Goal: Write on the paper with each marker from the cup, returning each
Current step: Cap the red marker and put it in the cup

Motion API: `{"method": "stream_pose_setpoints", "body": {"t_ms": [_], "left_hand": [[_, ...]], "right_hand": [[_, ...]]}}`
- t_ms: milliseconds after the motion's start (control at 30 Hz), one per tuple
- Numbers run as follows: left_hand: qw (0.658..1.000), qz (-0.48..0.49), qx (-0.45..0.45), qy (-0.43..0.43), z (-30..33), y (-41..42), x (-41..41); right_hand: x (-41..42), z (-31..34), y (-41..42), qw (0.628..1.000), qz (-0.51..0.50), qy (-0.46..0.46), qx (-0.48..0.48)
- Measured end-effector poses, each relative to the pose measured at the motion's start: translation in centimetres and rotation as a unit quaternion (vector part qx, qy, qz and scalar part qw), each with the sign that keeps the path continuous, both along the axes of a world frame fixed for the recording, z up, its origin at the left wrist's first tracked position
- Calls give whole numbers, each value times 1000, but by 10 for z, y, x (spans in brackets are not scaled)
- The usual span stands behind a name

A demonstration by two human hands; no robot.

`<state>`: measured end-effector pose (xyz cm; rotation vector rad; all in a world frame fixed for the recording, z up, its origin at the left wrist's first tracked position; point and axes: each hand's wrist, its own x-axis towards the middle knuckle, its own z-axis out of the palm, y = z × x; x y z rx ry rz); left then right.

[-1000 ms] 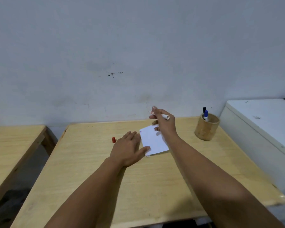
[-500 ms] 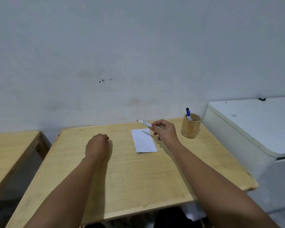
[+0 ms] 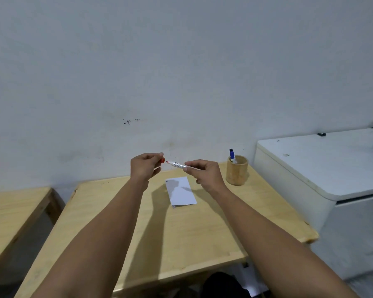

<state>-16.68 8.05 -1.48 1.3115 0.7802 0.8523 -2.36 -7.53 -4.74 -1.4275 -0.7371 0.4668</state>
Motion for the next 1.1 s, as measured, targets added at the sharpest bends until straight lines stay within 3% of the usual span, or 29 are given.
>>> {"method": "stream_pose_setpoints", "body": {"t_ms": [367, 533, 733, 833, 967, 1100], "left_hand": [[996, -30, 66, 54, 11, -28, 25], [996, -29, 70, 53, 24, -34, 53], [982, -115, 151, 24, 49, -66, 95], [978, -124, 168, 22, 41, -78, 122], [967, -109, 199, 119, 14, -79, 149], [936, -165, 228, 212, -15, -83, 173]], "right_hand": [[4, 8, -19, 999, -11, -37, 1], [9, 18, -26, 996, -68, -58, 24], [42, 39, -40, 971, -54, -187, -135], [69, 49, -45, 954, -113, -224, -162], [121, 64, -60, 947, -216, -198, -134], [161, 68, -60, 941, -224, -192, -165]]}}
